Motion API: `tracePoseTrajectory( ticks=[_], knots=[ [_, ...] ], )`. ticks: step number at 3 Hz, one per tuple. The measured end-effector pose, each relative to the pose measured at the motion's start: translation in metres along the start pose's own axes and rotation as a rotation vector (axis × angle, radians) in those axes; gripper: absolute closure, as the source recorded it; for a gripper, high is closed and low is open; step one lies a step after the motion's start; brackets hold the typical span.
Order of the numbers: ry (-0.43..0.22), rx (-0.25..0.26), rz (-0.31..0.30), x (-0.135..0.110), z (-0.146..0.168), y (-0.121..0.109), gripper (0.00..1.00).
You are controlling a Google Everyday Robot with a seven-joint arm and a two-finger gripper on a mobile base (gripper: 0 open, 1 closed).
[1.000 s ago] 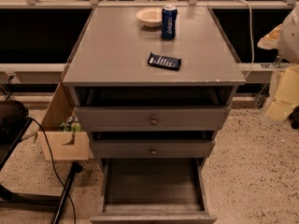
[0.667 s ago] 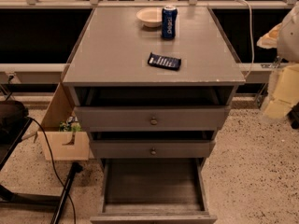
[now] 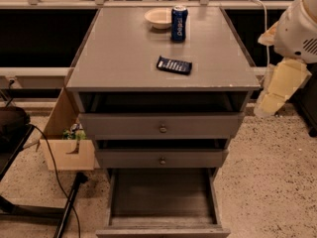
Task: Place rxbar blueberry into bottom drawer
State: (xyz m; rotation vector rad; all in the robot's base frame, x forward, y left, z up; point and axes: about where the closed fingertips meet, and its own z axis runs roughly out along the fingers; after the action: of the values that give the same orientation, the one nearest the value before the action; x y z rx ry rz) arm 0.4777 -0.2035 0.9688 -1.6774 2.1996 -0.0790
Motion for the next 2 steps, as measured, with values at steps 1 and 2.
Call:
tracePoseTrajectory(
  ticks=[1,2],
  knots=[
    [-0.028,-0.006,0.017,-0.015,0.022,-0.027,0.0],
    [-0.051,-0.008,0.043,-0.024,0.039,-0.05,0.0]
  ],
)
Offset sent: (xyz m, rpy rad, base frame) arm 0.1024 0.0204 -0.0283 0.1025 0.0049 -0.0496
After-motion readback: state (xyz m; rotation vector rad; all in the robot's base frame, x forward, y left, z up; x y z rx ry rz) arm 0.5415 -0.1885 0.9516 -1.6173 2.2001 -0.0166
